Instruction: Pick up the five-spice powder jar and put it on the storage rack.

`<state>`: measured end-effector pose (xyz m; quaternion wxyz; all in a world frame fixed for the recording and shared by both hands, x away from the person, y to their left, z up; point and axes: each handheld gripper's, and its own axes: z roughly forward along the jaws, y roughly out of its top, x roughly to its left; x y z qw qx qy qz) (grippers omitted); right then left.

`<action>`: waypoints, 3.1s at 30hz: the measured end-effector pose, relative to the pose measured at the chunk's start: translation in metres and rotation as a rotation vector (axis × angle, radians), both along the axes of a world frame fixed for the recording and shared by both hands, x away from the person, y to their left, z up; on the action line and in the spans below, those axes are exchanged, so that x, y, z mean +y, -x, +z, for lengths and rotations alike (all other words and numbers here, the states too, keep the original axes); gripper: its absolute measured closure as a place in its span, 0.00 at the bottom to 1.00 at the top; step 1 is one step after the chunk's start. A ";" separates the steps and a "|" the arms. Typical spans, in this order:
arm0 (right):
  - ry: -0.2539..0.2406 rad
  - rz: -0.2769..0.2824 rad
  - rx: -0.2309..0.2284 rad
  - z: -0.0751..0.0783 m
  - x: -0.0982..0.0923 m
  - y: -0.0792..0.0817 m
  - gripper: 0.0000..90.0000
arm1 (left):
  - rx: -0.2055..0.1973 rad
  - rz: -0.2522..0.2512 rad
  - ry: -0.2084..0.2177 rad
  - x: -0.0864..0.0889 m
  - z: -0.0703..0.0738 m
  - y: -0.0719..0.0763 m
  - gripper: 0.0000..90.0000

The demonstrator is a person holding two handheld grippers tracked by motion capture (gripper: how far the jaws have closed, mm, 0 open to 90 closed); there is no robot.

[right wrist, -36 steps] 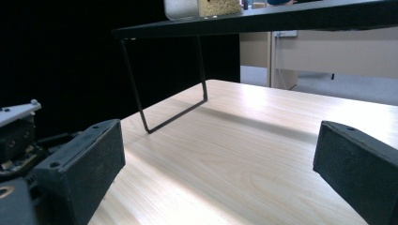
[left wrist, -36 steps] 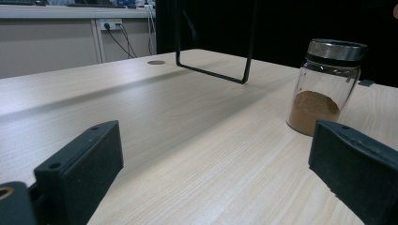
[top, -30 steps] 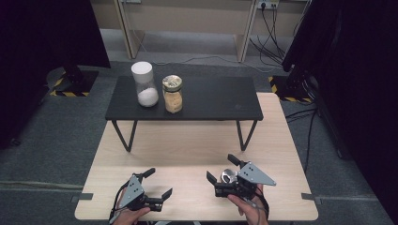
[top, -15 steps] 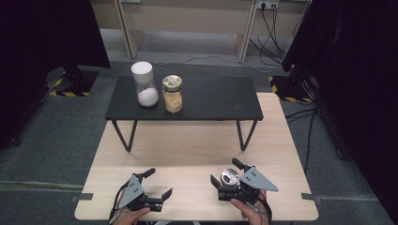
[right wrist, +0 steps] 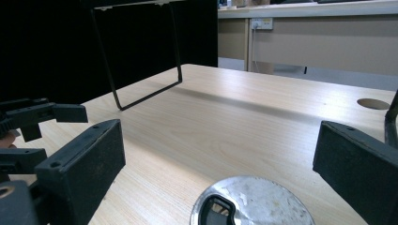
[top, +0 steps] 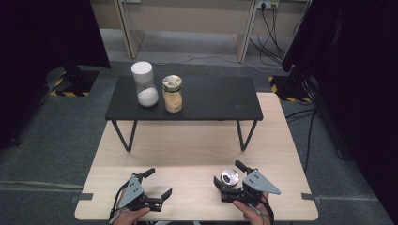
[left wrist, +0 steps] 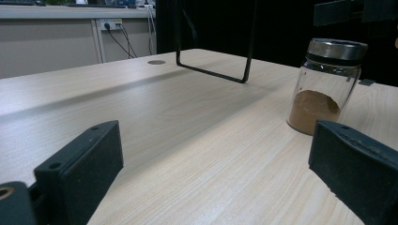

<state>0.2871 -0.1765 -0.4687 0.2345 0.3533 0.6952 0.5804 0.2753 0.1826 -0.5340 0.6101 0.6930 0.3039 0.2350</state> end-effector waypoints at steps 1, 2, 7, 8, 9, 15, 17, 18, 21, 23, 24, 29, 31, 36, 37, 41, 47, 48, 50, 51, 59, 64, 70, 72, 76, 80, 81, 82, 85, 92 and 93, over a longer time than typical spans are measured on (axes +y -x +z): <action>0.000 -0.001 0.000 -0.001 -0.001 0.000 0.03 | 0.000 0.000 0.000 0.000 0.000 0.000 0.03; 0.000 -0.003 0.001 -0.001 -0.001 0.000 0.03 | 0.000 0.000 0.000 0.000 0.000 0.000 0.03; 0.003 -0.010 0.010 -0.006 -0.004 0.001 0.03 | 0.000 0.000 -0.002 0.000 0.000 0.000 0.03; 0.004 -0.012 0.010 -0.007 -0.004 0.001 0.03 | 0.000 0.001 -0.001 0.000 0.000 0.000 0.03; 0.003 -0.014 0.013 -0.008 -0.004 0.001 0.03 | 0.001 0.001 0.000 0.000 0.000 0.000 0.03; 0.002 -0.020 0.016 -0.011 -0.007 0.002 0.03 | 0.000 -0.001 -0.003 -0.001 0.000 0.000 0.03; 0.002 -0.022 0.018 -0.012 -0.008 0.003 0.03 | 0.000 0.000 -0.002 0.000 0.000 0.000 0.03; 0.003 -0.023 0.018 -0.012 -0.008 0.003 0.03 | 0.000 0.000 -0.002 0.000 0.000 0.000 0.03; 0.002 -0.026 0.021 -0.014 -0.009 0.002 0.03 | 0.000 0.000 -0.002 0.000 0.000 0.000 0.03; 0.003 -0.027 0.024 -0.016 -0.009 0.002 0.03 | 0.000 -0.001 -0.002 0.000 0.000 0.000 0.03; 0.004 -0.027 0.026 -0.017 -0.009 0.002 0.03 | -0.001 -0.001 -0.002 0.000 0.000 0.000 0.03; 0.008 -0.027 0.029 -0.020 -0.008 0.002 0.03 | -0.001 0.000 -0.002 0.000 0.000 0.000 0.03; 0.008 -0.028 0.028 -0.020 -0.009 0.002 0.03 | -0.001 -0.001 -0.003 0.000 0.000 0.000 0.03; 0.008 -0.032 0.031 -0.021 -0.010 0.002 0.03 | -0.002 -0.001 -0.003 0.000 0.000 0.000 0.03; 0.007 -0.032 0.034 -0.022 -0.010 0.002 0.03 | -0.002 -0.001 -0.003 0.000 0.000 0.000 0.03; 0.009 -0.033 0.039 -0.024 -0.011 0.002 0.04 | -0.001 -0.001 -0.002 0.000 0.000 0.000 0.03; 0.015 -0.032 0.048 -0.027 -0.011 0.002 0.04 | -0.002 -0.001 -0.003 0.000 0.000 0.000 0.03; 0.015 -0.032 0.048 -0.027 -0.010 0.002 0.04 | -0.002 -0.001 -0.003 0.000 0.000 0.000 0.03; 0.019 -0.030 0.049 -0.028 -0.010 0.002 0.04 | -0.003 -0.001 -0.002 0.000 0.000 0.000 0.03; 0.019 -0.031 0.052 -0.029 -0.010 0.002 0.04 | -0.003 -0.001 -0.002 0.000 0.000 0.000 0.03; 0.027 -0.036 0.059 -0.032 -0.010 0.000 0.04 | -0.002 -0.002 -0.003 -0.001 0.000 0.000 0.03; 0.033 -0.040 0.068 -0.036 -0.010 -0.001 0.04 | -0.002 -0.002 -0.002 0.000 0.000 0.000 0.03; 0.044 -0.042 0.073 -0.039 -0.010 -0.003 0.05 | -0.002 -0.002 -0.002 0.000 0.000 0.000 0.03; 0.046 -0.041 0.074 -0.039 -0.010 -0.003 0.05 | -0.002 -0.002 -0.002 0.000 0.000 0.000 0.03; 0.052 -0.037 0.079 -0.041 -0.009 -0.004 0.05 | -0.001 -0.002 -0.002 -0.001 0.000 0.000 0.03; 0.054 -0.036 0.083 -0.042 -0.009 -0.005 0.06 | -0.001 -0.002 -0.002 0.000 0.000 0.000 0.03; 0.056 -0.036 0.085 -0.043 -0.009 -0.005 0.06 | -0.001 -0.002 -0.002 0.000 0.000 0.000 0.03; 0.057 -0.036 0.087 -0.043 -0.009 -0.005 0.06 | -0.002 -0.002 -0.002 0.000 0.000 0.000 0.03; 0.060 -0.035 0.093 -0.045 -0.009 -0.005 0.07 | -0.002 -0.001 -0.002 0.000 0.000 0.000 0.03; 0.070 -0.035 0.103 -0.048 -0.009 -0.005 0.10 | -0.002 -0.002 -0.001 0.000 0.000 0.000 0.03; 0.072 -0.035 0.105 -0.048 -0.009 -0.005 0.11 | -0.002 -0.002 0.000 0.000 0.000 0.000 0.03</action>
